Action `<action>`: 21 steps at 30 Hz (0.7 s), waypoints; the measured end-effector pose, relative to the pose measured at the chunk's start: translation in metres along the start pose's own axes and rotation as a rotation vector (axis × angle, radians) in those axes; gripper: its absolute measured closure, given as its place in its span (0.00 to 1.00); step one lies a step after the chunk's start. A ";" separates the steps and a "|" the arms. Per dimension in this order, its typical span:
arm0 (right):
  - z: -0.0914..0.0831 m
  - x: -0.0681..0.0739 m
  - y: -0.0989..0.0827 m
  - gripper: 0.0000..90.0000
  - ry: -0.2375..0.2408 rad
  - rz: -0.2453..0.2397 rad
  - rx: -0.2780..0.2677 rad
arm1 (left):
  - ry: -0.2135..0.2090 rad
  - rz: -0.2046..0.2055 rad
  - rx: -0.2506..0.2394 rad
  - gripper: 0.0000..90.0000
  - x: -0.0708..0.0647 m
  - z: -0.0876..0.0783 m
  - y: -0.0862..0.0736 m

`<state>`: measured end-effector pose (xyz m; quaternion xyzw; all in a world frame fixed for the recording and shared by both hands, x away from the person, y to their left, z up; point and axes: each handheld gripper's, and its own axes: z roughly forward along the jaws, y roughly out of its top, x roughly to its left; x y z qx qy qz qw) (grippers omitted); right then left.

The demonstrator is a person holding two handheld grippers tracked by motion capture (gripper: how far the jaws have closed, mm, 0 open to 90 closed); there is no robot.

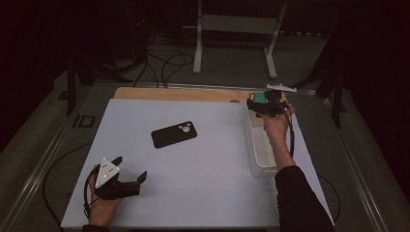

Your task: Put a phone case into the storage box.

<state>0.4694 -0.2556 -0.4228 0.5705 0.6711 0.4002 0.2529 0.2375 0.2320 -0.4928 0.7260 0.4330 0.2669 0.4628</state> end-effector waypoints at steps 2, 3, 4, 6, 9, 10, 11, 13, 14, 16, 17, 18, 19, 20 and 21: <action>-0.004 0.001 -0.003 0.10 0.025 -0.007 0.002 | -0.001 0.002 0.000 0.00 0.000 0.001 0.000; -0.006 0.002 -0.004 0.10 0.033 -0.011 0.004 | -0.001 0.004 0.002 0.00 0.000 0.001 0.000; -0.008 0.003 -0.006 0.10 0.042 -0.019 0.005 | -0.001 0.004 0.004 0.00 -0.001 0.001 0.000; -0.013 0.005 -0.009 0.10 0.065 -0.016 0.000 | 0.001 0.004 0.005 0.00 -0.001 0.001 0.000; -0.023 0.009 -0.016 0.10 0.107 -0.023 -0.007 | 0.003 0.001 0.005 0.00 -0.001 0.000 -0.001; -0.027 0.011 -0.018 0.10 0.116 -0.027 -0.013 | 0.004 0.002 0.005 0.00 -0.001 -0.001 -0.001; -0.030 0.013 -0.019 0.10 0.130 -0.029 -0.016 | 0.005 0.002 0.005 0.00 -0.001 -0.001 -0.001; -0.033 0.015 -0.021 0.10 0.138 -0.037 -0.020 | 0.005 0.002 0.005 0.00 -0.001 -0.001 -0.001; -0.037 0.018 -0.023 0.10 0.152 -0.047 -0.025 | 0.005 0.002 0.005 0.00 -0.001 -0.001 -0.001; -0.045 0.024 -0.028 0.10 0.165 -0.066 -0.029 | 0.004 0.005 0.006 0.00 -0.002 0.000 -0.001; -0.049 0.027 -0.030 0.10 0.167 -0.079 -0.037 | 0.005 0.006 0.007 0.00 -0.002 0.000 -0.001; -0.054 0.029 -0.032 0.10 0.171 -0.085 -0.052 | 0.005 0.006 0.006 0.00 -0.002 -0.001 -0.001; -0.059 0.031 -0.034 0.10 0.180 -0.092 -0.066 | 0.006 0.006 0.007 0.00 -0.002 0.000 0.000; -0.066 0.035 -0.038 0.10 0.199 -0.091 -0.074 | 0.006 0.005 0.008 0.00 -0.002 0.000 0.000; -0.070 0.036 -0.040 0.10 0.212 -0.099 -0.083 | 0.006 0.006 0.009 0.00 -0.003 0.000 0.000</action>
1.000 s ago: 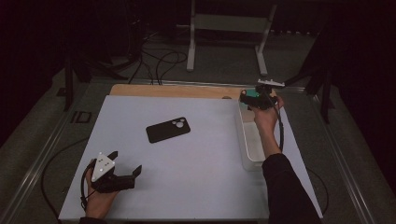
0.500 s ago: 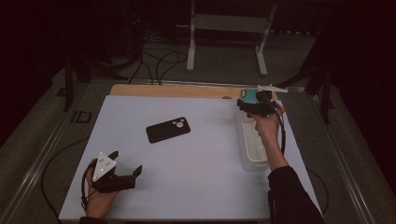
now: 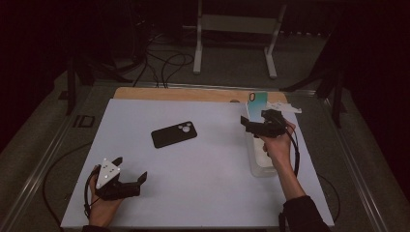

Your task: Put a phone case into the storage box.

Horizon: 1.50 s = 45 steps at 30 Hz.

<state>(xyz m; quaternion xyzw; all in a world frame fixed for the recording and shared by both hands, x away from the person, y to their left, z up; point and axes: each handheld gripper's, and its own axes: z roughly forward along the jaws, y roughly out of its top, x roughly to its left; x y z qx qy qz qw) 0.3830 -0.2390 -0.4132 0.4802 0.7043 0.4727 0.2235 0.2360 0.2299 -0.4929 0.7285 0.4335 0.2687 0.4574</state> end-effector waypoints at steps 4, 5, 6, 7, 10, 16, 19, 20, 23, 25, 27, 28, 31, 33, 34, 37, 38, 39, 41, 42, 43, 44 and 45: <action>-0.015 0.010 -0.008 0.10 0.018 -0.039 -0.004 | 0.001 0.002 0.003 0.00 -0.001 0.000 0.000; -0.018 0.013 -0.010 0.10 0.012 -0.054 -0.002 | 0.002 0.002 0.002 0.00 -0.001 0.000 0.000; -0.020 0.014 -0.012 0.10 0.010 -0.060 -0.003 | 0.001 0.001 0.003 0.00 -0.001 0.001 0.000; -0.023 0.015 -0.014 0.10 0.017 -0.069 -0.005 | 0.001 0.000 0.003 0.00 -0.001 0.001 0.000; -0.032 0.020 -0.024 0.10 0.048 -0.082 -0.015 | 0.001 0.000 0.002 0.00 0.000 0.000 0.000; -0.045 0.024 -0.044 0.10 0.100 -0.101 -0.036 | 0.005 -0.007 -0.005 0.00 0.000 -0.001 0.000; -0.050 0.026 -0.056 0.10 0.123 -0.109 -0.047 | 0.004 -0.006 -0.005 0.00 0.000 -0.001 0.000; -0.051 0.026 -0.061 0.10 0.125 -0.121 -0.052 | 0.004 -0.005 -0.005 0.00 0.000 -0.001 0.000; -0.056 0.027 -0.070 0.10 0.138 -0.119 -0.077 | 0.005 -0.008 -0.005 0.00 0.001 -0.001 0.001; -0.060 0.025 -0.079 0.10 0.139 -0.111 -0.093 | 0.006 -0.010 -0.008 0.00 0.001 -0.001 0.001; -0.063 0.023 -0.086 0.11 0.138 -0.098 -0.104 | 0.007 -0.011 -0.011 0.00 0.002 -0.002 0.001; -0.065 0.023 -0.089 0.11 0.137 -0.097 -0.107 | 0.007 -0.012 -0.012 0.00 0.002 -0.002 0.001; -0.067 0.025 -0.094 0.11 0.135 -0.098 -0.116 | 0.006 -0.003 -0.011 0.00 0.001 -0.002 0.002; -0.067 0.025 -0.095 0.11 0.138 -0.096 -0.115 | 0.006 -0.001 -0.012 0.00 0.000 -0.002 0.002; -0.067 0.025 -0.097 0.11 0.138 -0.094 -0.116 | 0.005 -0.001 -0.013 0.00 0.000 -0.002 0.002; -0.067 0.026 -0.100 0.11 0.140 -0.096 -0.115 | 0.005 -0.002 -0.013 0.00 0.001 -0.001 0.003; -0.067 0.026 -0.100 0.11 0.138 -0.096 -0.115 | 0.004 -0.003 -0.014 0.00 0.001 -0.001 0.003; -0.067 0.026 -0.100 0.11 0.138 -0.096 -0.115 | 0.004 -0.003 -0.014 0.00 0.001 -0.001 0.003; -0.068 0.026 -0.100 0.11 0.137 -0.100 -0.124 | 0.006 0.001 -0.012 0.00 0.000 -0.002 0.003; -0.068 0.026 -0.100 0.11 0.137 -0.099 -0.124 | 0.005 0.002 -0.013 0.00 0.000 -0.002 0.003; -0.067 0.027 -0.101 0.11 0.138 -0.101 -0.122 | 0.005 0.004 -0.013 0.00 0.000 -0.002 0.003; -0.067 0.027 -0.101 0.11 0.134 -0.104 -0.121 | 0.005 0.005 -0.013 0.00 0.000 -0.001 0.003; -0.067 0.027 -0.101 0.11 0.134 -0.106 -0.120 | 0.004 0.005 -0.013 0.00 0.000 -0.001 0.003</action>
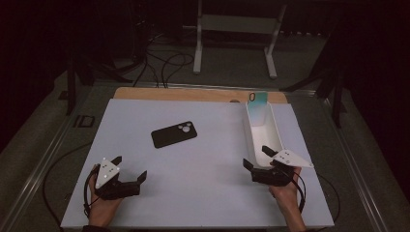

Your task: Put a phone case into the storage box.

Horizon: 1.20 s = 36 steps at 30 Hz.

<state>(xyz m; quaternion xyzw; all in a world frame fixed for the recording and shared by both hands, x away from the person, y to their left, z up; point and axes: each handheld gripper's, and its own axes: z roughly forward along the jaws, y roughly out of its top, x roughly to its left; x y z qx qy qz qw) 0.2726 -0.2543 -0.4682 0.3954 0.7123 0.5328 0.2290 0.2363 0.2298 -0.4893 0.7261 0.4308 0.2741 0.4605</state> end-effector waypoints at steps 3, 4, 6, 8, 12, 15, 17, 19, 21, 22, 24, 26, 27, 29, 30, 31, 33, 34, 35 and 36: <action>0.002 0.000 0.000 0.11 -0.001 -0.005 0.001 | 0.002 -0.001 -0.004 0.00 0.000 0.000 0.001; 0.002 0.000 0.000 0.11 0.000 -0.005 0.002 | 0.002 -0.007 -0.007 0.00 0.000 -0.001 0.002; 0.002 0.000 0.000 0.11 0.001 -0.005 0.000 | -0.001 -0.014 -0.011 0.00 0.001 -0.001 0.004; 0.002 0.000 0.000 0.11 0.003 -0.005 0.000 | 0.001 -0.018 -0.013 0.00 0.003 -0.001 0.006; 0.002 0.000 0.001 0.11 0.005 -0.001 -0.007 | 0.000 -0.027 -0.031 0.00 0.005 -0.001 0.014; 0.002 0.000 0.002 0.11 0.005 0.000 -0.010 | -0.004 -0.008 -0.032 0.00 0.006 0.001 0.022; 0.002 0.000 0.001 0.11 0.005 0.000 -0.011 | -0.010 -0.003 -0.030 0.00 0.006 0.003 0.027; 0.002 0.000 0.001 0.11 0.002 -0.002 -0.011 | -0.013 0.000 -0.033 0.00 0.008 0.006 0.032; 0.002 -0.001 0.001 0.11 0.004 0.001 -0.011 | -0.015 -0.002 -0.032 0.00 0.009 0.009 0.036; 0.002 -0.001 0.001 0.11 0.003 0.001 -0.008 | -0.017 0.001 -0.031 0.00 0.009 0.011 0.038; 0.003 -0.001 0.001 0.11 0.004 0.003 -0.006 | -0.021 0.003 -0.030 0.00 0.010 0.015 0.042; 0.002 -0.002 0.000 0.11 0.004 0.005 -0.009 | -0.021 0.004 -0.028 0.00 0.011 0.019 0.046; 0.002 -0.002 0.000 0.11 0.003 0.006 -0.010 | -0.024 0.004 -0.028 0.00 0.011 0.021 0.048; 0.002 -0.002 0.001 0.11 0.003 0.005 -0.012 | -0.027 0.006 -0.025 0.00 0.011 0.025 0.052; 0.002 -0.003 0.001 0.11 0.003 0.007 -0.013 | -0.031 0.009 -0.020 0.00 0.011 0.027 0.055; 0.002 -0.003 0.001 0.11 0.002 0.007 -0.013 | -0.032 0.017 -0.010 0.00 0.011 0.031 0.058; 0.002 -0.003 0.001 0.11 0.003 0.009 -0.013 | -0.038 0.015 -0.005 0.02 0.013 0.037 0.062; 0.002 -0.003 0.001 0.11 0.004 0.010 -0.013 | -0.038 0.014 0.000 0.02 0.014 0.040 0.064; 0.002 -0.003 0.001 0.11 0.003 0.009 -0.012 | -0.037 0.010 0.006 0.02 0.015 0.044 0.065; 0.002 -0.003 0.001 0.11 0.002 0.009 -0.012 | -0.041 0.003 0.009 0.03 0.016 0.047 0.067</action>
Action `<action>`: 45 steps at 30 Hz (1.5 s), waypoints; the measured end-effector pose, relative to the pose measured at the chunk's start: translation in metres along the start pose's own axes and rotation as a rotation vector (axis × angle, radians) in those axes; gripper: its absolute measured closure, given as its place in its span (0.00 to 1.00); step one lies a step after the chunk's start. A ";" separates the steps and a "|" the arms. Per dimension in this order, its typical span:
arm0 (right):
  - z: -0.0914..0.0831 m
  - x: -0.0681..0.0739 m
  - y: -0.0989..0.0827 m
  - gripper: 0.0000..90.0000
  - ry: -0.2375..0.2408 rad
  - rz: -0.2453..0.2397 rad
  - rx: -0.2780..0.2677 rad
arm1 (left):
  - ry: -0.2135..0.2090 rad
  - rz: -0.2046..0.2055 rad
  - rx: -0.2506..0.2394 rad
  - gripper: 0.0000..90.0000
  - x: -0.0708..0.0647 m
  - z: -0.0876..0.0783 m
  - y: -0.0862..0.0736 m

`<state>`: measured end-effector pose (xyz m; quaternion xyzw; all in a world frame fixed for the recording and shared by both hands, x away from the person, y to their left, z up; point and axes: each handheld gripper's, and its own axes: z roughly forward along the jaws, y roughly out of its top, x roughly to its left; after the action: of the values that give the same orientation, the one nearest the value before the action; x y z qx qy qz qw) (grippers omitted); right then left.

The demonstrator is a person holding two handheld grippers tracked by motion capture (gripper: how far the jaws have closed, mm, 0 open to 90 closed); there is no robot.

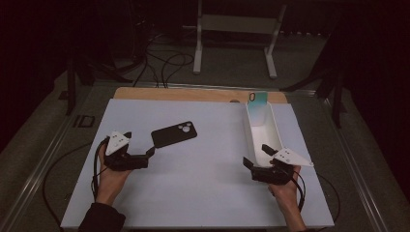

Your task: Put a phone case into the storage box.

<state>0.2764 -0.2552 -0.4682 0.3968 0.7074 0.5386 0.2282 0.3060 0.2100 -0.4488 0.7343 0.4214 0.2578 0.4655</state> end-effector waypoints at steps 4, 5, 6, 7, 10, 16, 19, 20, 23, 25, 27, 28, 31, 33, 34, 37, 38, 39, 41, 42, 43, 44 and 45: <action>0.000 -0.001 -0.001 0.11 0.000 -0.003 0.005 | -0.024 -0.011 0.007 0.04 0.005 0.012 0.006; 0.001 -0.001 -0.001 0.11 -0.001 -0.006 0.008 | -0.026 -0.009 0.015 0.04 0.006 0.015 0.008; 0.001 -0.001 -0.001 0.11 -0.003 -0.007 0.010 | -0.026 -0.008 0.018 0.04 0.008 0.018 0.009; 0.001 -0.001 -0.002 0.11 -0.005 -0.011 0.011 | -0.029 -0.012 0.022 0.04 0.010 0.021 0.011; 0.001 0.000 -0.001 0.11 -0.006 -0.019 0.011 | -0.029 -0.019 0.029 0.05 0.014 0.030 0.016; 0.001 -0.001 -0.002 0.11 -0.006 -0.017 0.006 | 0.026 -0.010 0.039 0.16 0.019 0.045 0.024; 0.001 -0.001 -0.002 0.11 -0.006 -0.016 0.005 | 0.026 -0.003 0.062 0.20 0.023 0.054 0.027; 0.001 -0.001 -0.002 0.11 -0.006 -0.016 0.005 | 0.025 -0.001 0.069 0.21 0.023 0.057 0.027; 0.001 -0.001 -0.002 0.11 -0.003 -0.017 0.004 | 0.026 0.004 0.091 0.29 0.025 0.067 0.028; 0.002 -0.001 -0.002 0.11 -0.003 -0.019 0.002 | 0.016 0.001 0.112 0.36 0.027 0.075 0.028; 0.002 -0.001 -0.002 0.11 -0.002 -0.018 0.002 | 0.010 -0.003 0.131 0.45 0.030 0.082 0.027; 0.001 -0.001 -0.002 0.11 -0.002 -0.017 0.001 | 0.003 -0.011 0.139 0.48 0.032 0.085 0.027; 0.001 -0.001 -0.002 0.11 0.001 -0.016 0.001 | -0.016 -0.025 0.154 0.62 0.037 0.095 0.025; 0.002 -0.001 -0.001 0.11 0.003 -0.015 -0.001 | -0.015 -0.030 0.163 0.70 0.039 0.102 0.022; 0.002 -0.001 -0.001 0.11 0.004 -0.015 0.000 | -0.011 -0.034 0.169 0.73 0.041 0.105 0.021; 0.002 0.000 -0.001 0.11 0.002 -0.017 0.001 | -0.009 -0.057 0.191 0.87 0.045 0.115 0.016; 0.002 0.000 -0.001 0.11 0.002 -0.021 0.001 | -0.005 -0.060 0.203 0.92 0.046 0.118 0.015; 0.002 0.000 -0.001 0.11 0.001 -0.023 0.004 | 0.006 -0.063 0.216 0.98 0.047 0.122 0.014; 0.002 0.000 -0.001 0.11 0.002 -0.025 0.003 | 0.004 -0.076 0.235 1.00 0.049 0.127 0.011; 0.002 0.000 -0.001 0.11 0.004 -0.024 0.003 | 0.009 -0.077 0.246 1.00 0.049 0.130 0.010; 0.002 0.000 -0.001 0.11 0.003 -0.024 0.002 | 0.012 -0.080 0.255 1.00 0.049 0.133 0.008; 0.002 0.000 -0.001 0.11 0.004 -0.024 0.001 | 0.010 -0.082 0.262 1.00 0.050 0.135 0.007; 0.002 -0.001 -0.001 0.11 0.006 -0.022 -0.001 | 0.015 -0.084 0.272 1.00 0.051 0.137 0.005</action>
<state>0.2785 -0.2544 -0.4697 0.3872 0.7120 0.5376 0.2326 0.4398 0.1884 -0.5047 0.7704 0.4863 0.1842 0.3689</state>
